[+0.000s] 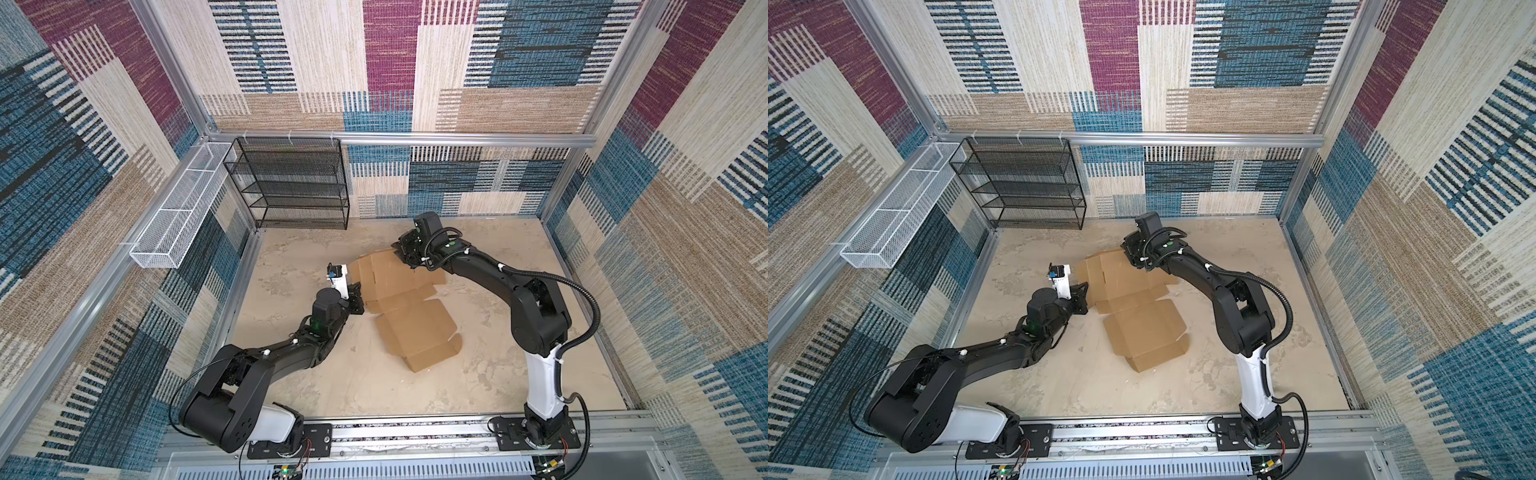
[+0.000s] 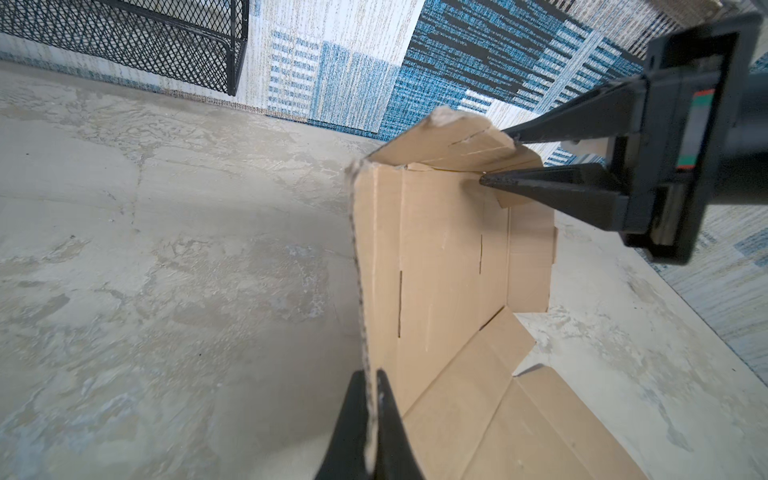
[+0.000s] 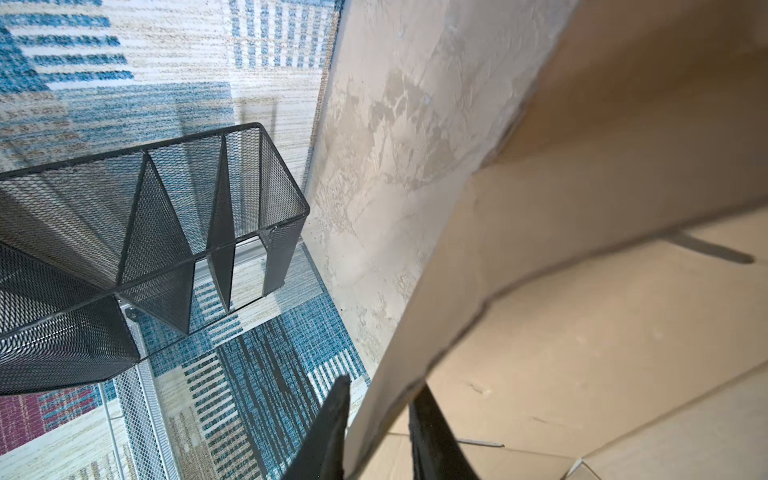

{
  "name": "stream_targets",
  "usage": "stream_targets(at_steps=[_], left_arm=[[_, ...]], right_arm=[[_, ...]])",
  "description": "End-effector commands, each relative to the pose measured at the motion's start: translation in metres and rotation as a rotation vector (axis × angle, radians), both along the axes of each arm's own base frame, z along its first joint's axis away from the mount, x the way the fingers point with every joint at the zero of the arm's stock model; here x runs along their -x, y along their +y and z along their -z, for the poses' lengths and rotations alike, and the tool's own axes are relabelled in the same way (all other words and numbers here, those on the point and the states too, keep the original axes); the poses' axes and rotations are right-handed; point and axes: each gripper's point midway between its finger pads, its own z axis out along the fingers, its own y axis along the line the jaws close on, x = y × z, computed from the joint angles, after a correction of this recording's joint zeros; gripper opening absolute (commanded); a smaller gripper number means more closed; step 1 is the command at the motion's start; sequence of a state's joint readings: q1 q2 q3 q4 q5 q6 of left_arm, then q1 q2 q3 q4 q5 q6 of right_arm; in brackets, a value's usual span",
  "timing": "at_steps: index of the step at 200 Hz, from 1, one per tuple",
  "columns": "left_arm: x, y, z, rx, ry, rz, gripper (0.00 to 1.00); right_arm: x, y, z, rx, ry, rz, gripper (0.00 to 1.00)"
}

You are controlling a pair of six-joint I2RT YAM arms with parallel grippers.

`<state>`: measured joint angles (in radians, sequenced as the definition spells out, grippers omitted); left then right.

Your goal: Fold the paper box

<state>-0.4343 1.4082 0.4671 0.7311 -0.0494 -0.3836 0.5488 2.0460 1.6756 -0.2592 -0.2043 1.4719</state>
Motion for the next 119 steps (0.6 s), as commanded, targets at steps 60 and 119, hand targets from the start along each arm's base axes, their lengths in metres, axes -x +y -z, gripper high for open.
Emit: stream_targets(at_steps=[60, 119], left_arm=[[-0.0013, -0.0078, -0.0183, 0.039, -0.066, 0.02, 0.0], [0.0013, -0.0128, -0.0178, 0.033, -0.066, 0.037, 0.0]], right_arm=[[-0.0068, 0.005, -0.0034, -0.021, -0.024, -0.005, 0.26], [-0.0124, -0.0005, -0.0039, -0.021, -0.033, 0.012, 0.19]])
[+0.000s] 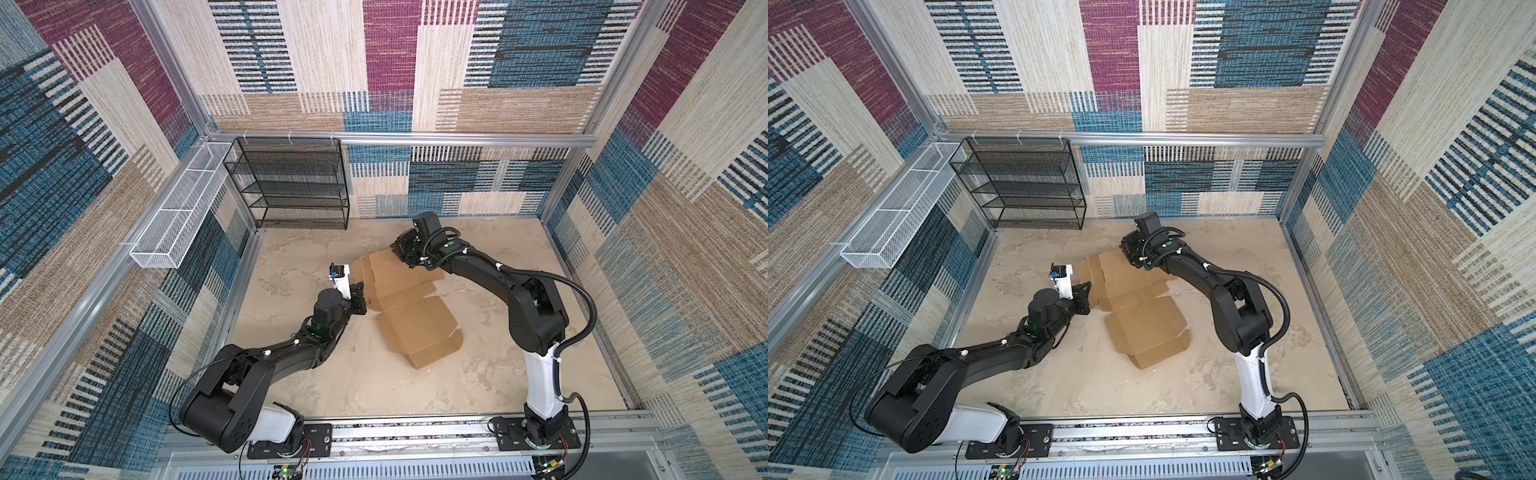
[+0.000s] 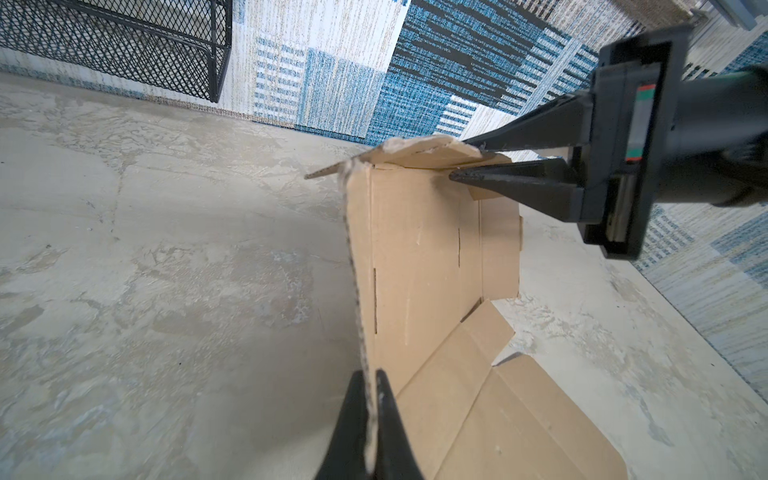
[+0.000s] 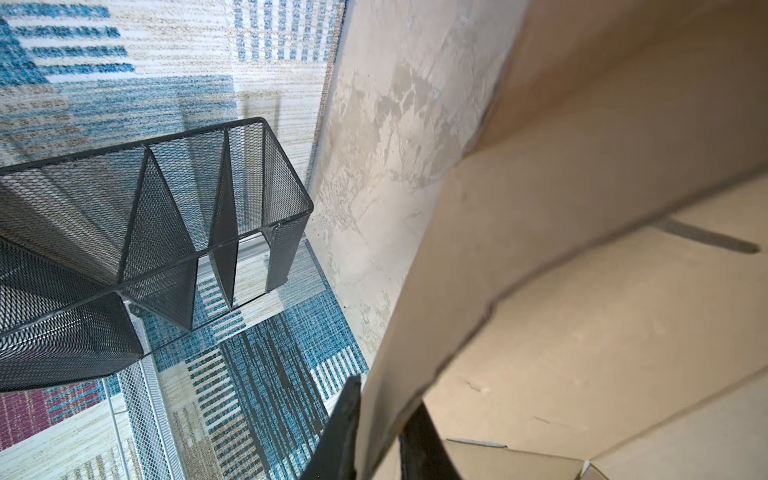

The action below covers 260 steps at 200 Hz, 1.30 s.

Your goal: Fold the paper box

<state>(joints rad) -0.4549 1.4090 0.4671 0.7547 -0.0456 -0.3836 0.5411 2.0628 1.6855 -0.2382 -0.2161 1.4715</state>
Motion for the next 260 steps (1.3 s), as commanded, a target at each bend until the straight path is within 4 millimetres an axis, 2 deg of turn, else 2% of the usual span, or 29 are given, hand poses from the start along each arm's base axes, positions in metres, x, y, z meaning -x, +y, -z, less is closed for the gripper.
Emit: stream_targets(at_steps=[1, 50, 117, 210, 260], left_arm=[[-0.001, -0.004, -0.012, 0.023, -0.045, 0.013, 0.0], [0.001, -0.008, -0.017, 0.024, -0.054, 0.023, 0.0], [0.006, -0.01, -0.028, 0.0, -0.076, 0.035, 0.0], [0.004, -0.011, -0.023, -0.036, -0.067, 0.034, 0.0], [0.004, -0.004, -0.011, -0.052, -0.037, 0.0, 0.0]], right_arm=[[-0.006, -0.001, -0.005, -0.009, -0.025, 0.014, 0.19], [-0.007, -0.004, -0.001, -0.004, -0.02, 0.023, 0.18], [-0.011, -0.004, 0.002, -0.015, -0.024, 0.029, 0.24], [-0.014, 0.0, 0.002, -0.033, -0.033, 0.014, 0.15], [-0.014, -0.001, -0.009, -0.051, -0.064, 0.01, 0.11]])
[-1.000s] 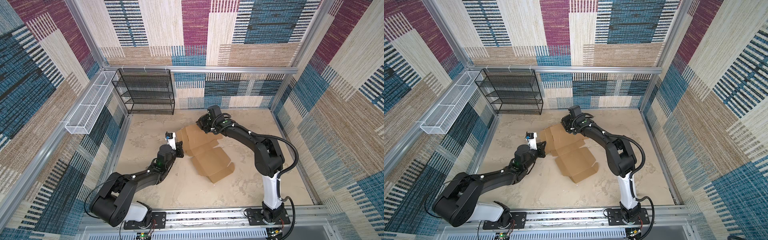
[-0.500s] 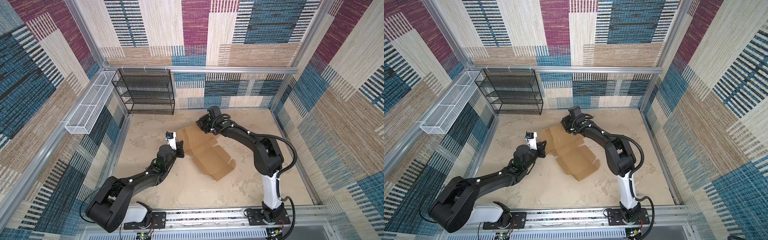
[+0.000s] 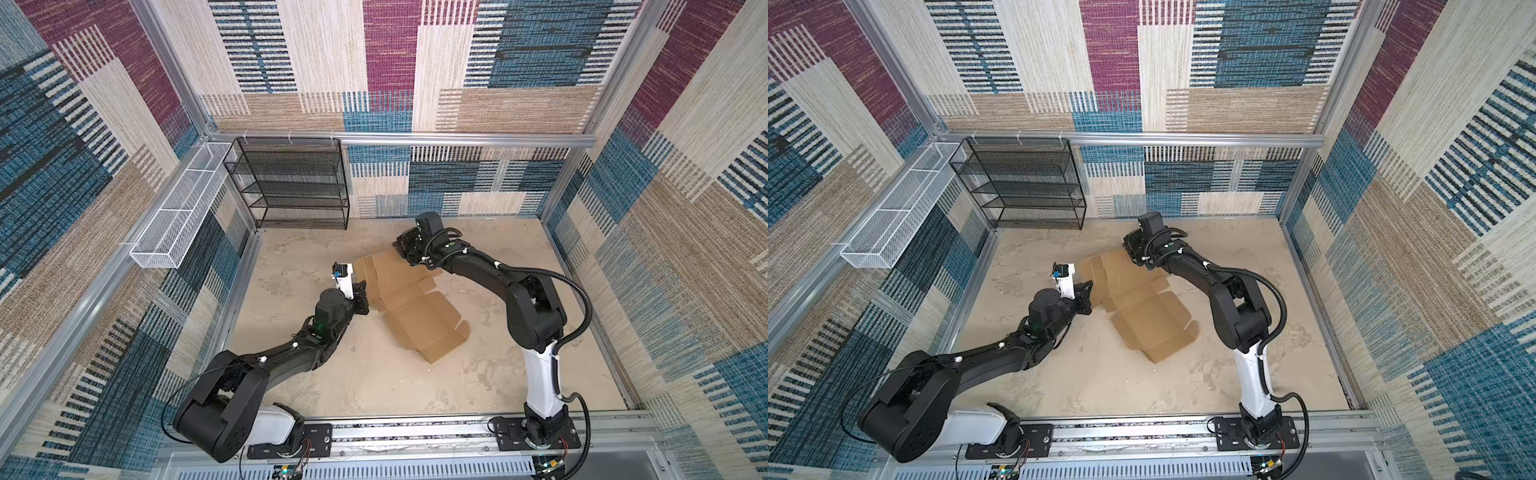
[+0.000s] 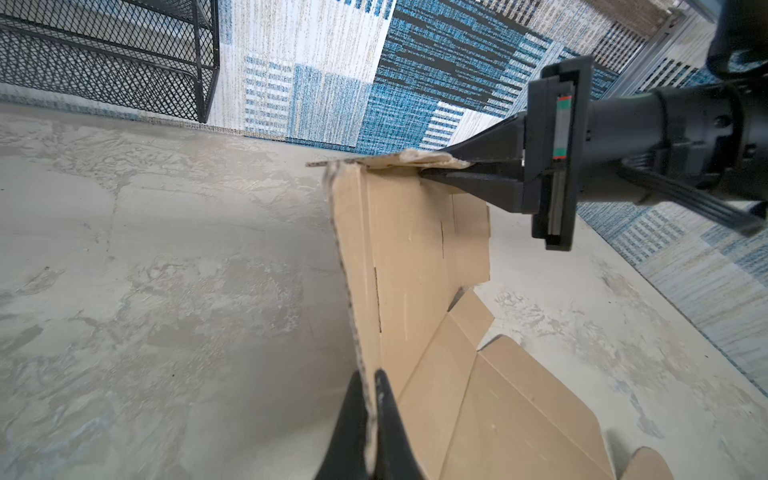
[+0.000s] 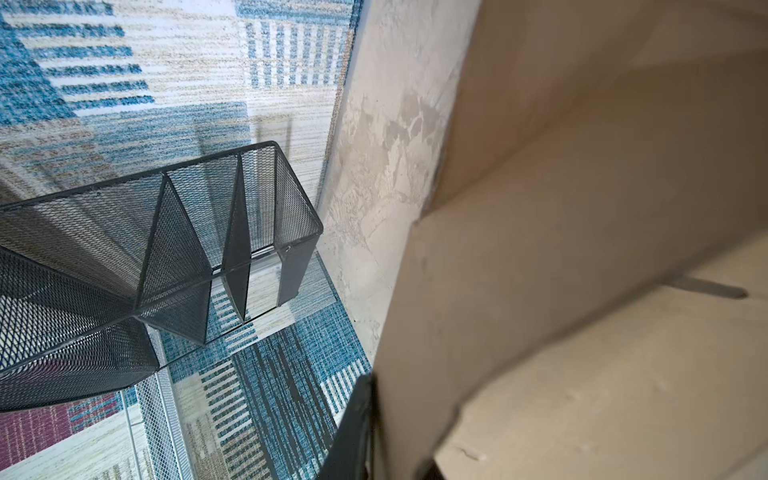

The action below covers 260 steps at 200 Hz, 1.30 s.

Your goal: Fold the paper box

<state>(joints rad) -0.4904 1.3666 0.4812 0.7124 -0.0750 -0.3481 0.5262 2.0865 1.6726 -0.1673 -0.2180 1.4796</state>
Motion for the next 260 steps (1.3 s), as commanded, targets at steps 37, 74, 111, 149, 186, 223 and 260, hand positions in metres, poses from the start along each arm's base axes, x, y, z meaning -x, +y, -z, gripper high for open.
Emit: stream_targets(at_steps=[37, 74, 111, 149, 186, 223, 260], left_arm=[[-0.002, 0.012, 0.015, -0.036, 0.021, -0.067, 0.1], [-0.005, 0.018, 0.024, -0.045, 0.047, -0.103, 0.26], [-0.007, 0.023, 0.028, -0.057, 0.058, -0.136, 0.33], [-0.009, 0.024, 0.031, -0.062, 0.07, -0.147, 0.35], [-0.009, 0.02, 0.035, -0.041, 0.086, -0.134, 0.37], [-0.01, 0.018, 0.039, -0.014, 0.112, -0.135, 0.37], [-0.007, 0.019, 0.03, 0.003, 0.114, -0.137, 0.38]], right_arm=[[-0.002, -0.001, -0.023, -0.025, -0.061, -0.011, 0.12], [0.003, 0.0, -0.024, -0.037, -0.066, -0.028, 0.11], [0.008, -0.001, -0.028, -0.046, -0.077, -0.039, 0.09], [0.015, -0.003, -0.016, -0.042, -0.061, -0.048, 0.07], [0.02, -0.001, -0.014, -0.064, -0.07, -0.07, 0.05], [0.027, 0.001, -0.022, -0.081, -0.114, -0.11, 0.04], [0.032, 0.0, -0.031, -0.068, -0.159, -0.144, 0.04]])
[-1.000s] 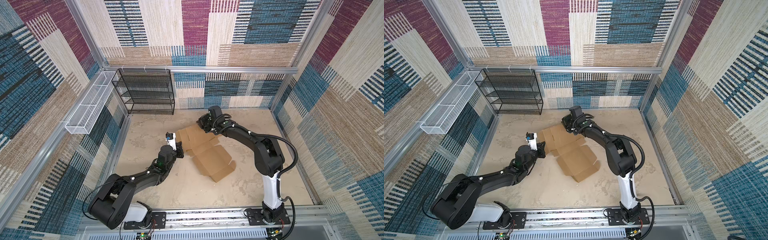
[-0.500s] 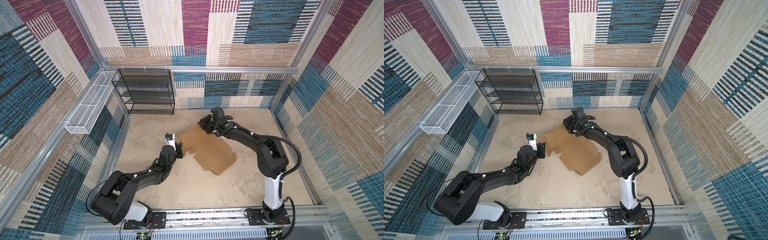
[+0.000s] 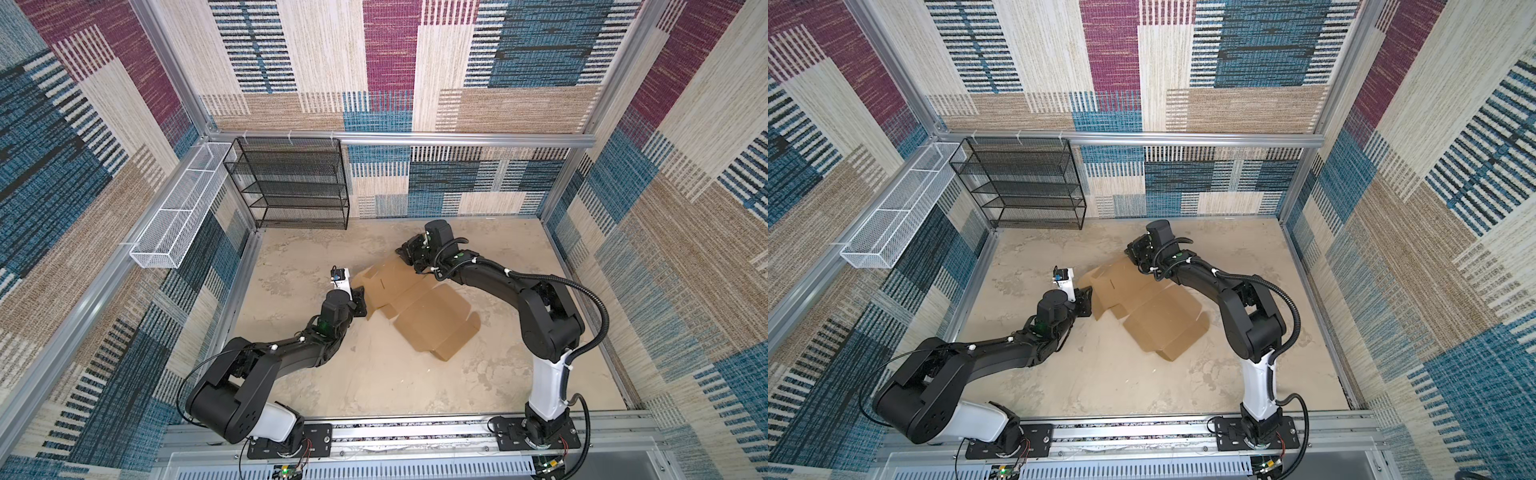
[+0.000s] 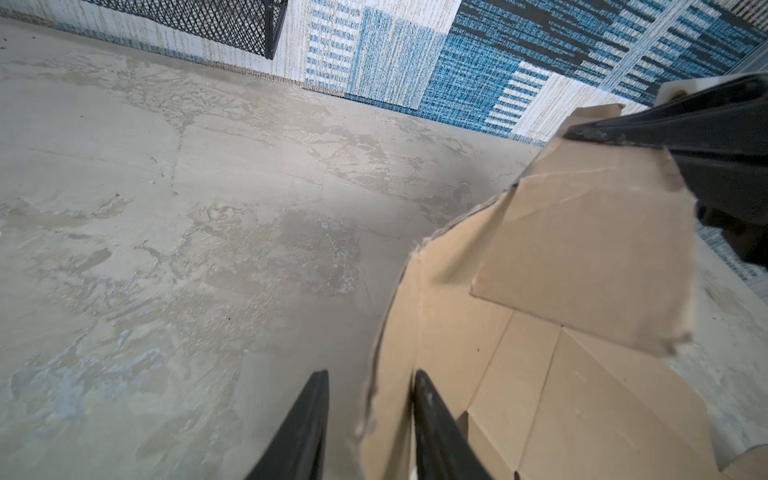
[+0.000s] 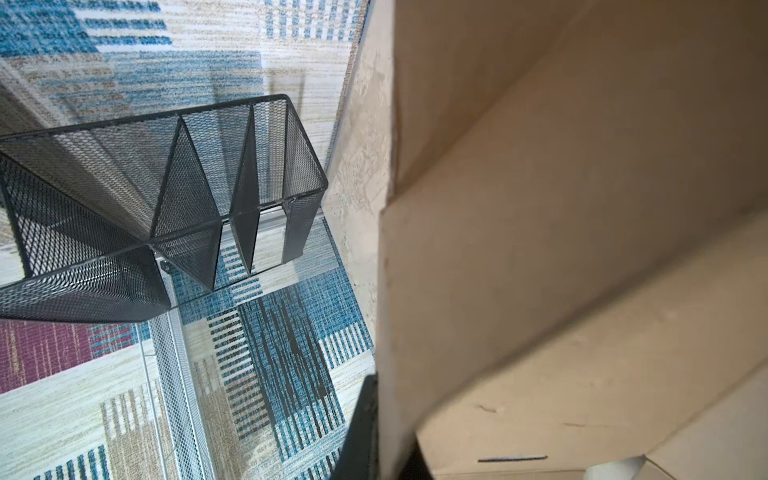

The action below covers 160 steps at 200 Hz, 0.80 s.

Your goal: Fold the paper box

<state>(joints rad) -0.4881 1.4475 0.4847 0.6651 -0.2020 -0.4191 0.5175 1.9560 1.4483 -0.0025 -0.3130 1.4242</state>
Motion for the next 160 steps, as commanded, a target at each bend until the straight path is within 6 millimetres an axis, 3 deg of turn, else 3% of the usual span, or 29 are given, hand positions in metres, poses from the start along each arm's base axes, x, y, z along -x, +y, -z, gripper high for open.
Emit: stream_targets(at_steps=[1, 49, 101, 123, 160], left_arm=[[0.001, -0.002, -0.01, 0.033, -0.003, 0.006, 0.38], [0.018, 0.01, -0.027, -0.005, 0.037, -0.009, 0.41], [0.043, 0.041, -0.034, -0.044, 0.079, -0.065, 0.47], [0.05, 0.053, -0.024, -0.054, 0.117, -0.084, 0.49], [0.05, 0.063, 0.013, -0.057, 0.245, -0.088, 0.49]], right_arm=[[0.001, 0.006, -0.024, -0.025, -0.091, -0.045, 0.04], [0.007, 0.015, -0.021, -0.047, -0.138, -0.117, 0.04], [0.015, 0.024, -0.016, -0.059, -0.222, -0.213, 0.04], [0.019, 0.026, -0.016, -0.062, -0.252, -0.248, 0.04], [0.025, 0.031, -0.024, -0.089, -0.323, -0.305, 0.04]])
